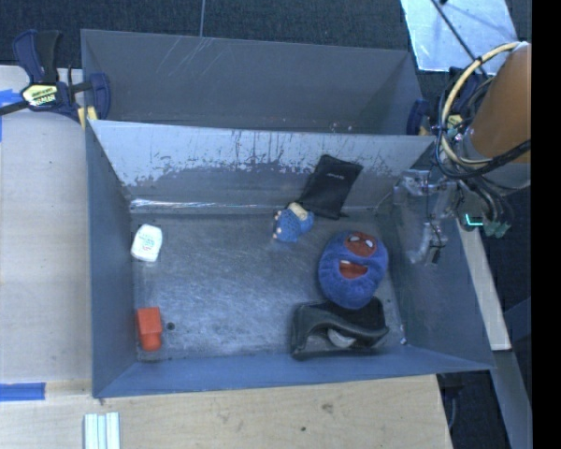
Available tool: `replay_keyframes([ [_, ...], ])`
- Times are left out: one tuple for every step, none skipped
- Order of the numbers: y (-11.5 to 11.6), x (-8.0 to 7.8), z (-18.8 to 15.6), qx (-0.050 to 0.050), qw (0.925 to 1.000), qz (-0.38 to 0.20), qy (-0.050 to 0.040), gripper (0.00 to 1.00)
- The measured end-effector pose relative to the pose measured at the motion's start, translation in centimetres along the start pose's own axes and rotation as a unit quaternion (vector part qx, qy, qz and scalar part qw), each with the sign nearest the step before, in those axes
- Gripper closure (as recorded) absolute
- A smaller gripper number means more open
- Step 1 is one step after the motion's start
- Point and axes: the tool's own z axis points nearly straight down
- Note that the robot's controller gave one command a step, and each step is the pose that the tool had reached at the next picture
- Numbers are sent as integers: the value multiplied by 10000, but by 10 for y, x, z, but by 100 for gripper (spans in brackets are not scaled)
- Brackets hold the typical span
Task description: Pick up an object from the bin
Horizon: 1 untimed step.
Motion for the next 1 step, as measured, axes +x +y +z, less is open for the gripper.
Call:
replay_keyframes([
  [27, -21, 126, 5, 9986, -530, -26, 0],
])
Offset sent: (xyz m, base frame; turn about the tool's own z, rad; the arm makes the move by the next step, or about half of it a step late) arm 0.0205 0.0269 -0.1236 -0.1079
